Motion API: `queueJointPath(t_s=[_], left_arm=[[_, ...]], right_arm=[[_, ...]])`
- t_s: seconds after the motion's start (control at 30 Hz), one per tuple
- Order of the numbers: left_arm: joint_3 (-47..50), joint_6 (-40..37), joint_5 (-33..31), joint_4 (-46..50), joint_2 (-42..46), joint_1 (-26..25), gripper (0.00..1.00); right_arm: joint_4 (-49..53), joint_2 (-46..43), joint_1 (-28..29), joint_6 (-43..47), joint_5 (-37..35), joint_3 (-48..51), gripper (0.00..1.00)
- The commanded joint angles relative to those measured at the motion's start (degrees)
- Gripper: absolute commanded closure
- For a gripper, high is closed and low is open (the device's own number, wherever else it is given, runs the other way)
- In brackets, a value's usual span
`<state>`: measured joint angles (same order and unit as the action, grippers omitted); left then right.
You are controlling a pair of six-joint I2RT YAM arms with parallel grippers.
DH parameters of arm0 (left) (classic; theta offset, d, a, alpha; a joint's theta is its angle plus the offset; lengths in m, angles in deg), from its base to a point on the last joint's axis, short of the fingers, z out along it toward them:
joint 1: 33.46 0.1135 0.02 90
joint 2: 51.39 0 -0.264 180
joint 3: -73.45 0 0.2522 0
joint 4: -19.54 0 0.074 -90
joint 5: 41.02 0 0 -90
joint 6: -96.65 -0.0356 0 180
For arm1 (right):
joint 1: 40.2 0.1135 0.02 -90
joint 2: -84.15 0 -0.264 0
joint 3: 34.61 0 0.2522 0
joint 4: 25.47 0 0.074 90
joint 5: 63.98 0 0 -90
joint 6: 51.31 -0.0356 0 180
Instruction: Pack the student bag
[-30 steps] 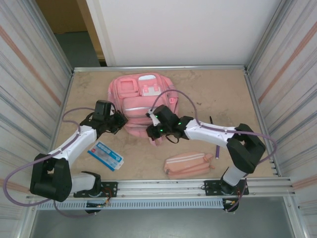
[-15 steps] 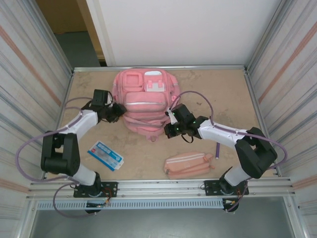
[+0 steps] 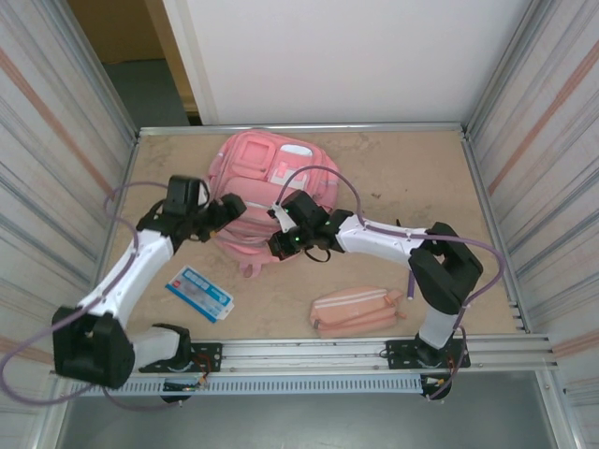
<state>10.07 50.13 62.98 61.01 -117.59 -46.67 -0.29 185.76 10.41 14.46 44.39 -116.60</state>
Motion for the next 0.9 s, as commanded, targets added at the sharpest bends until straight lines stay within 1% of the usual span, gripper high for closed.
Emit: queueJointPath(t_s=[0.0, 0.07, 0.17, 0.33, 0.4, 0.47, 0.57, 0.63, 0.7, 0.77, 0.83, 0.87], left_arm=[[5.29, 5.28, -4.43, 4.38, 3.7, 0.23, 0.14], [6.36, 7.6, -5.52, 4.29, 4.79, -0.9, 0.18], [6.62, 10.2, -9.06, 2.91, 3.64, -4.45, 0.23], [7.26, 14.71, -6.11, -2.81, -2.72, -6.71, 0.25], [8.32, 15.56, -5.31, -7.63, -4.98, -7.87, 0.26], [8.56, 16.12, -4.17, -10.85, -7.21, -8.55, 0.32], [6.74, 13.41, -6.53, -10.0, -10.52, -9.09, 0.4], [5.99, 11.85, -8.59, -9.33, -11.71, -9.05, 0.51], [4.99, 10.61, -9.43, -8.05, -11.96, -9.02, 0.69], [4.45, 8.54, -8.94, -7.74, -10.98, -9.02, 0.81], [4.38, 6.38, -8.75, -8.17, -9.39, -9.03, 0.89], [4.26, 5.43, -8.96, -7.95, -8.51, -9.02, 0.95]], right_arm=[[-4.14, 1.27, 0.43, -1.67, 4.39, -0.57, 1.0], [-5.01, 1.56, 0.76, -2.25, 4.91, 0.16, 1.0], [-6.26, 1.59, 1.54, -2.99, 5.48, 1.04, 1.0], [-8.0, 1.27, 4.0, -4.39, 3.5, 2.69, 1.0], [-8.17, 1.47, 4.23, -4.81, 3.11, 3.26, 1.0], [-7.89, 1.62, 4.28, -5.44, 2.6, 3.52, 1.0], [-7.65, 1.26, 4.33, -5.88, 2.33, 4.05, 1.0], [-7.05, 0.76, 4.32, -5.54, 1.8, 4.41, 1.0], [-5.97, 0.07, 4.32, -5.31, 0.5, 5.09, 1.0], [-5.36, -0.59, 4.17, -5.18, -0.88, 6.29, 1.0], [-4.86, -0.94, 3.7, -4.7, -2.07, 7.58, 1.0], [-4.46, -0.93, 3.32, -4.52, -2.44, 8.25, 1.0]])
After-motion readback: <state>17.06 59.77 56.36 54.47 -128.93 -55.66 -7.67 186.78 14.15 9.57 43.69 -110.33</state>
